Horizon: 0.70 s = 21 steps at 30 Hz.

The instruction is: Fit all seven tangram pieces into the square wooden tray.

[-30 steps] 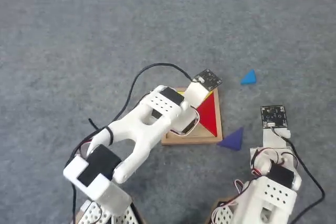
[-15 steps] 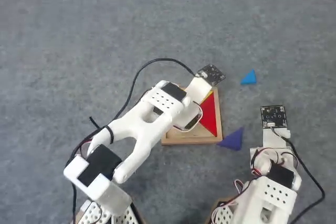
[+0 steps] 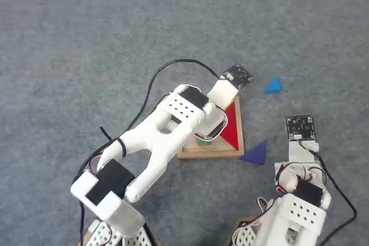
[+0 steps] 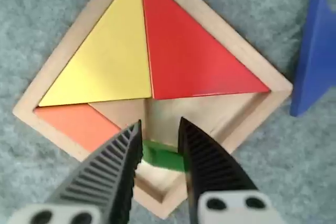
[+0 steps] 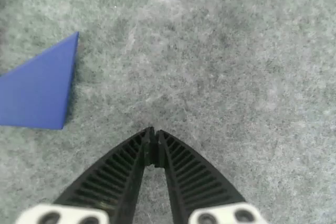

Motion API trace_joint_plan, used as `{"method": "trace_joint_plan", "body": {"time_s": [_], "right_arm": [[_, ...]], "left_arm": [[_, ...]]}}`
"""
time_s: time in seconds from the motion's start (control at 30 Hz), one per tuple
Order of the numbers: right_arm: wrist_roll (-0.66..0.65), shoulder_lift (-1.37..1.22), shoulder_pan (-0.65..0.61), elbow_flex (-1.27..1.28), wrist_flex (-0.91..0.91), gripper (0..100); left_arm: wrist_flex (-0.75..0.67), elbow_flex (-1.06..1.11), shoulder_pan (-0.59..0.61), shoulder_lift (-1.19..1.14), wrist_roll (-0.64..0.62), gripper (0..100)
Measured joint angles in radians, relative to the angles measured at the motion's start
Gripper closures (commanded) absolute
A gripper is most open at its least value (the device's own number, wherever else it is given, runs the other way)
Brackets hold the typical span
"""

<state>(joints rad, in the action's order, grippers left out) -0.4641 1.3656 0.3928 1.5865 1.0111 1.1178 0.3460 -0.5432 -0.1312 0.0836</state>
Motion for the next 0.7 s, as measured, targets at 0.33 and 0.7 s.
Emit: {"method": "trace_joint_plan", "body": {"time_s": [0.33,0.7], "right_arm": [[0.0,0.0,0.0,0.0,0.0,98.6],[0.0,0.0,0.0,0.0,0.0,98.6]], "left_arm": [[0.057,-0.018,-0.018,0.163,0.0,89],[-0.038,0.292,0.115,0.247,0.087,89]]}}
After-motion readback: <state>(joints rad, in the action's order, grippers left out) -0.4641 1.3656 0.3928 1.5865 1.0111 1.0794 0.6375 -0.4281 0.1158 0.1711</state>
